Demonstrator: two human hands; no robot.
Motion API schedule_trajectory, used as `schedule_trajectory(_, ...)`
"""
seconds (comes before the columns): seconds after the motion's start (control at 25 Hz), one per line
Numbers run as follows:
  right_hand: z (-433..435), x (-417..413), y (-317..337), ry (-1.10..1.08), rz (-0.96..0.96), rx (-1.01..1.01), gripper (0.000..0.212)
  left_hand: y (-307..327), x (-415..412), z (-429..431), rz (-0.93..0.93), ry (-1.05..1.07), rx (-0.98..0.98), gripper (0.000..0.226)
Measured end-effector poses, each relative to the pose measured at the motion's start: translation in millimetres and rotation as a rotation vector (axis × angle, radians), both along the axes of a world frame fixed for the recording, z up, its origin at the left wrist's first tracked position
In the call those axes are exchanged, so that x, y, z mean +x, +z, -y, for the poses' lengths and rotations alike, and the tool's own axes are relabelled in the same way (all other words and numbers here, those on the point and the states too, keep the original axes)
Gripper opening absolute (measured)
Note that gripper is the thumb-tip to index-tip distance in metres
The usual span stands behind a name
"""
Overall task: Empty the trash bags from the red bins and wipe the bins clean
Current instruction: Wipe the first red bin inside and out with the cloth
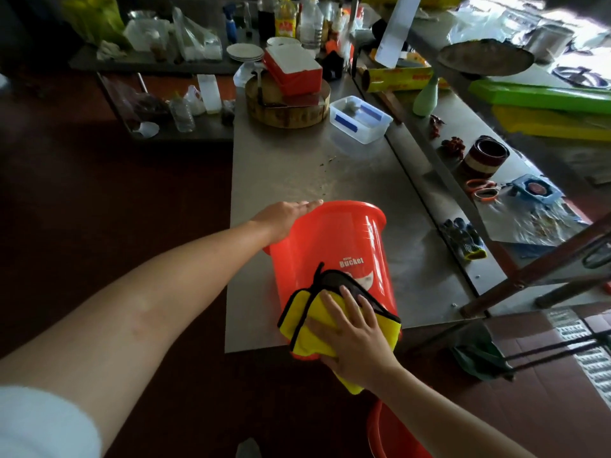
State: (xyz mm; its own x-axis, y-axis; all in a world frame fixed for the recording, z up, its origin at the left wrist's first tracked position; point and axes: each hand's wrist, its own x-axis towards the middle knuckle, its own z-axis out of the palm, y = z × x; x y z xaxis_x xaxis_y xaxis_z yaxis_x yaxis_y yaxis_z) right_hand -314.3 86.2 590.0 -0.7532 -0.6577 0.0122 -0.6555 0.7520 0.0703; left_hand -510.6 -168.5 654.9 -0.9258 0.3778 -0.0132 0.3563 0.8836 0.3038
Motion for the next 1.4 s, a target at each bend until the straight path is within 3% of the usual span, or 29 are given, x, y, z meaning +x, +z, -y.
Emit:
schedule_trajectory(0.12,19,-23,11,0.01,0.046,0.059,0.063,-5,-1,6,0.015,0.022,0.015,0.088)
schedule_trajectory(0.28,54,-85,28,-0.036,0.06,0.068,0.06,-9,-12,13,0.046,-0.023,0.052,0.105)
schedule_trajectory(0.4,78,-119,40,-0.104,0.063,0.08,0.059,-9,-23,20,0.02,-0.088,0.033,0.095)
schedule_trajectory(0.84,67,6,-14,-0.119,0.012,0.028,0.063,-7,-37,40,0.076,-0.193,0.035,0.081)
schedule_trajectory(1.12,75,-76,11,-0.287,-0.027,-0.103,0.058,-7,-28,48,0.112,-0.146,0.041,0.088)
schedule_trajectory(1.32,84,-128,31,-0.38,0.022,-0.14,0.061,-9,-18,42,0.113,-0.105,0.112,0.054)
schedule_trajectory(1.4,79,-117,27,-0.366,-0.004,-0.156,0.06,-9,-17,43,0.096,-0.092,0.078,0.069)
